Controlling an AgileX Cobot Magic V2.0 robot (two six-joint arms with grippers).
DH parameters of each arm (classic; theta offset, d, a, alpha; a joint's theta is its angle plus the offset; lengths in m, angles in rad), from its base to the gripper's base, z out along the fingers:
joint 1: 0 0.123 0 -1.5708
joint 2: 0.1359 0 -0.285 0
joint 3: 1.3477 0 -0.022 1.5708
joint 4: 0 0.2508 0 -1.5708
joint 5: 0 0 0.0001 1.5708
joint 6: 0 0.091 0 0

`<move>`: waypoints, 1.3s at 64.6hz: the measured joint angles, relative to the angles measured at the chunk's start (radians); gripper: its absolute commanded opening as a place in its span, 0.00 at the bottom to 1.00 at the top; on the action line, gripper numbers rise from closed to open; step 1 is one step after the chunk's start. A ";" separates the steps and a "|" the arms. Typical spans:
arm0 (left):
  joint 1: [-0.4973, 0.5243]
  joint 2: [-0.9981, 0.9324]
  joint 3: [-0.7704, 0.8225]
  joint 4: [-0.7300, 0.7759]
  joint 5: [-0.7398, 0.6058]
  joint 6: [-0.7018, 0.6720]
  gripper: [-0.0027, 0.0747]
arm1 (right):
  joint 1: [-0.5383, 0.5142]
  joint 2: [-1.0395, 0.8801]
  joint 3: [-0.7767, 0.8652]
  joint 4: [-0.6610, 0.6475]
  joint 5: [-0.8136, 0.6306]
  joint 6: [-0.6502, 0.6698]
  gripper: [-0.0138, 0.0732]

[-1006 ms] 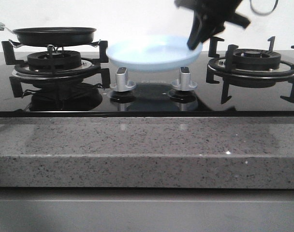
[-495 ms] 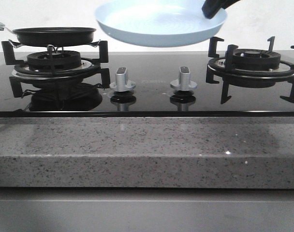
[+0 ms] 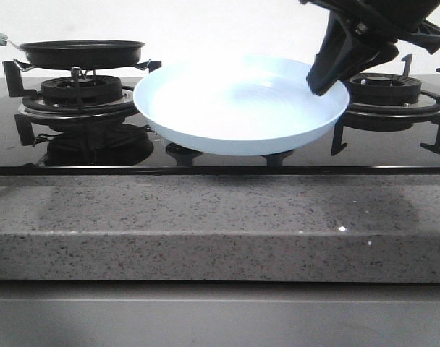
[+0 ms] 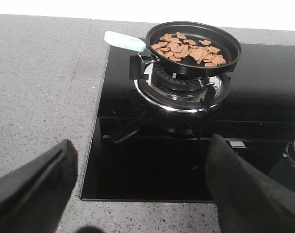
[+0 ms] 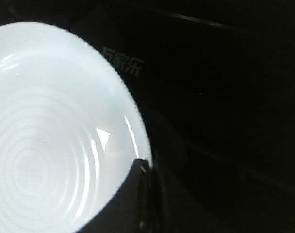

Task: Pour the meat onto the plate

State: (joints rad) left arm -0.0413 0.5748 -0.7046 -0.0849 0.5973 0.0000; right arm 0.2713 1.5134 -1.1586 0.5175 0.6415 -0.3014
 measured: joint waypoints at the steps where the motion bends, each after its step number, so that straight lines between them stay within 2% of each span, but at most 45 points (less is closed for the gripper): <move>1: 0.000 0.000 0.000 0.000 0.000 0.000 0.74 | 0.000 0.000 0.000 0.000 -0.005 0.000 0.08; 22: 0.000 0.042 0.000 0.023 -0.002 0.000 0.74 | 0.000 0.000 0.000 0.008 -0.019 0.000 0.08; 35: 0.000 0.204 -0.073 0.065 0.044 0.000 0.78 | 0.000 0.000 0.000 0.010 -0.019 0.000 0.08; 49: 0.029 0.402 -0.203 0.034 0.067 0.020 0.78 | 0.000 0.000 0.000 0.010 -0.019 0.000 0.08; 58: 0.106 0.511 -0.263 -0.120 0.074 0.133 0.78 | 0.000 0.000 0.000 0.010 -0.019 -0.002 0.08; 72: 0.250 0.668 -0.332 -0.510 0.074 0.346 0.78 | 0.000 0.000 0.000 0.010 -0.021 -0.001 0.08; 84: 0.312 0.792 -0.379 -0.806 0.082 0.491 0.76 | 0.000 0.000 0.000 0.010 -0.021 -0.001 0.08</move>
State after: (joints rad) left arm 0.2707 1.3664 -1.0834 -0.8912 0.6795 0.4914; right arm 0.2713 1.5134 -1.1588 0.5279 0.6207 -0.3028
